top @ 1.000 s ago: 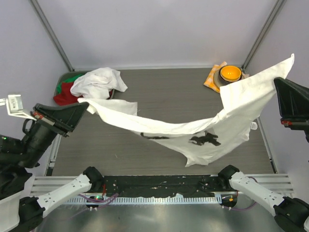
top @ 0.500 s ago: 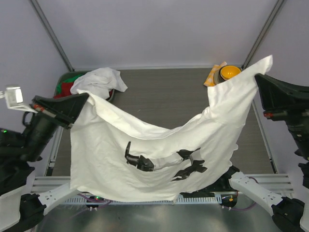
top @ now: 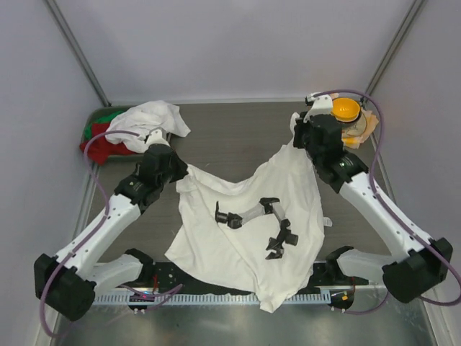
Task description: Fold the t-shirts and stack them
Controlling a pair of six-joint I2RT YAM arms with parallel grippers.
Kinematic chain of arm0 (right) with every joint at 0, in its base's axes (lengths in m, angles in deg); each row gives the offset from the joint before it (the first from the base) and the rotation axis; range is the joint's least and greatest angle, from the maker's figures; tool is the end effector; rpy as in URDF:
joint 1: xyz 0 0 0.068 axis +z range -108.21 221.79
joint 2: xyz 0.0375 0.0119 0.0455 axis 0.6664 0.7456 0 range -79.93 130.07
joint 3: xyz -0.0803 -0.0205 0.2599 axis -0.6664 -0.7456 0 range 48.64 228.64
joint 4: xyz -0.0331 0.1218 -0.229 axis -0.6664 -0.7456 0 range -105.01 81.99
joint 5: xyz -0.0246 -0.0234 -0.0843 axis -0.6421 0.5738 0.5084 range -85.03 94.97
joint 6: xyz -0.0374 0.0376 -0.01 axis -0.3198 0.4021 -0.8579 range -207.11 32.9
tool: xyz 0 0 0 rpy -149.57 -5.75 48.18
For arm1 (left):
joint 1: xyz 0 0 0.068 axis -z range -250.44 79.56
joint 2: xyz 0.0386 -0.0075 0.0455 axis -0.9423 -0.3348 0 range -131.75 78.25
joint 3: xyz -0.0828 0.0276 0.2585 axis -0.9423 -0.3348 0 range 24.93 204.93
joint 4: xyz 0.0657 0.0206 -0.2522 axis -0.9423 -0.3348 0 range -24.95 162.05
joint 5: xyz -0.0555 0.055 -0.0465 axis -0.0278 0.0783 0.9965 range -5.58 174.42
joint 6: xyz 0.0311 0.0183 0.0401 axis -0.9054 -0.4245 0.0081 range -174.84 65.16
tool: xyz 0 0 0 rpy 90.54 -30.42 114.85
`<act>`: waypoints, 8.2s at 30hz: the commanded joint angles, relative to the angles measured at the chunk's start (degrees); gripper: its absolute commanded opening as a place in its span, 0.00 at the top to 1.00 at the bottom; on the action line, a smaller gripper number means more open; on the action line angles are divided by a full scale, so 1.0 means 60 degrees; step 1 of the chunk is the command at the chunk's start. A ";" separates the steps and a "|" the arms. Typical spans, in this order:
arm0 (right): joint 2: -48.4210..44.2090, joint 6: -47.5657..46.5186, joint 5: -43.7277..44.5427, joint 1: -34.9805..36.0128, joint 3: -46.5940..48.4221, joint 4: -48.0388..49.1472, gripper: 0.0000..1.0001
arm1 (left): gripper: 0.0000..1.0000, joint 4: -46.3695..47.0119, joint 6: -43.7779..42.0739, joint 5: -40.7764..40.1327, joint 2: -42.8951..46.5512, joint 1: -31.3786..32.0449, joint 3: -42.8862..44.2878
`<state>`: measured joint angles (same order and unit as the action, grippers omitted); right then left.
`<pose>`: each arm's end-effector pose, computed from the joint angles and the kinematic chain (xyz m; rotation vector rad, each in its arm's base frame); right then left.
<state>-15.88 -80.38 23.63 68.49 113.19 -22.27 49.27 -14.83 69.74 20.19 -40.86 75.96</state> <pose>0.2317 0.1038 0.3873 -0.0829 1.7977 0.1220 0.2000 -0.1032 0.3132 -0.3471 2.0786 -0.4727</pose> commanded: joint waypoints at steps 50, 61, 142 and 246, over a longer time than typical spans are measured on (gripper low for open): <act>0.5000 -0.0124 -0.2479 0.1820 0.3526 0.0852 0.01 | 0.00 -0.2648 0.4831 -0.0381 -0.5658 -0.4315 0.3433; 0.3842 0.0125 -0.2625 0.1908 0.1854 0.1220 0.01 | 0.00 -0.2603 0.5446 -0.0600 -0.7533 -0.4315 0.4562; 0.7695 0.1589 -0.0166 -0.0991 0.3643 -0.2355 0.01 | 0.00 -0.0846 0.2795 0.0161 -0.5778 -0.2089 0.0242; 0.9583 0.2498 -0.3489 -0.2003 0.4490 0.0546 0.00 | 0.00 -0.1168 0.2766 -0.0029 -0.4854 -0.2455 0.0578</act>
<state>42.48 -66.68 6.16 56.09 139.40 -21.86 40.81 1.52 69.70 -9.21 -55.26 78.69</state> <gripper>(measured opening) 0.996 0.996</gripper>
